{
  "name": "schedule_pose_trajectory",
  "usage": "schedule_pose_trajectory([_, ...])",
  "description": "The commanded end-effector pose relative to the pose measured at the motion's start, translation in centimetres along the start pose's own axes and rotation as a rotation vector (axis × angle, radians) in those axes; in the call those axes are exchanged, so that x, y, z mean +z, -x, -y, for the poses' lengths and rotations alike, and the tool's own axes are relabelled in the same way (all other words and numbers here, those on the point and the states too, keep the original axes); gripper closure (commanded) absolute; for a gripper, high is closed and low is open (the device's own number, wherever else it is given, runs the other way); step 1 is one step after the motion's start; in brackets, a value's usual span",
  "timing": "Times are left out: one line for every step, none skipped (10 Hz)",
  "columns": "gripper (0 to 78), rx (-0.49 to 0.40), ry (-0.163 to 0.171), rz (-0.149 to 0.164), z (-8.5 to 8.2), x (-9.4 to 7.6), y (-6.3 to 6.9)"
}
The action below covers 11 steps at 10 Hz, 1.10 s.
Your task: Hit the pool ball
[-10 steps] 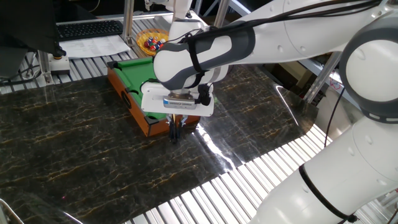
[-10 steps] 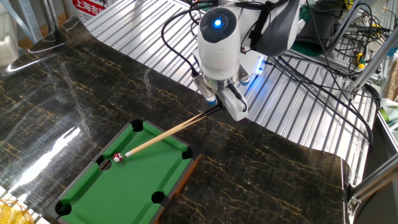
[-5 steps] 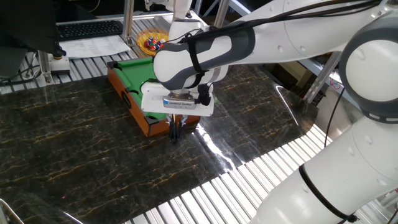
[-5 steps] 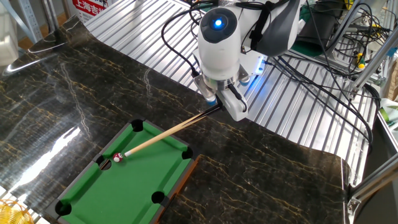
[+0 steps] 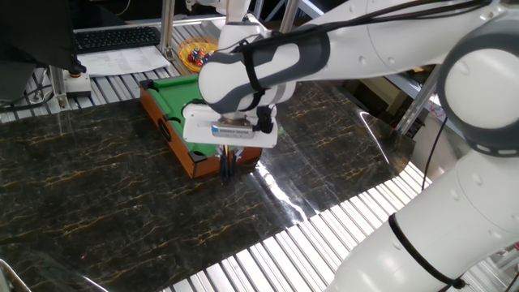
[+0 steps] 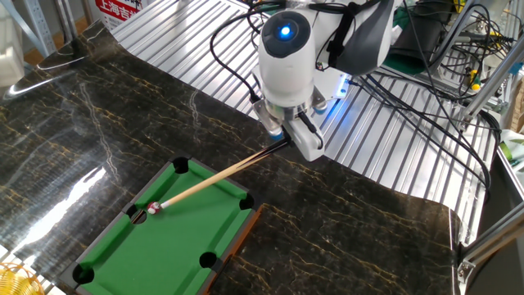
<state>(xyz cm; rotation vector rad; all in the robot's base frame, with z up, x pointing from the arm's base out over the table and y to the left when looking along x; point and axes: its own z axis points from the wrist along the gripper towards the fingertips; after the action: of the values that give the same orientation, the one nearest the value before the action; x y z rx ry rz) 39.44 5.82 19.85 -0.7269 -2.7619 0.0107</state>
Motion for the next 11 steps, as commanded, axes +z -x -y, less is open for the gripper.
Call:
schedule_pose_trajectory([76.4,-0.028,-0.030,0.009,-0.3,-1.5,4.6])
schedule_pose_trajectory([76.4,-0.022,-0.019,-0.010,-0.5,-1.4,4.5])
schedule_pose_trajectory([76.4,-0.010,-0.014,-0.016,-0.7,-1.3,3.8])
schedule_pose_trajectory([76.4,0.001,-0.013,-0.016,-1.0,-1.0,3.2])
schedule_pose_trajectory([76.4,0.002,-0.014,-0.015,-1.0,-0.9,3.1])
schedule_pose_trajectory([76.4,-0.013,-0.006,-0.017,-1.1,-0.4,2.5])
schedule_pose_trajectory([76.4,-0.021,-0.003,-0.017,-1.1,-0.4,2.4])
schedule_pose_trajectory([76.4,-0.023,-0.001,-0.015,-1.1,-0.4,2.4])
schedule_pose_trajectory([76.4,-0.042,0.002,-0.003,-1.1,-0.4,2.4])
schedule_pose_trajectory([76.4,-0.066,0.004,0.003,-1.1,-0.4,2.4])
schedule_pose_trajectory([76.4,-0.074,0.005,0.005,-1.1,-0.4,2.4])
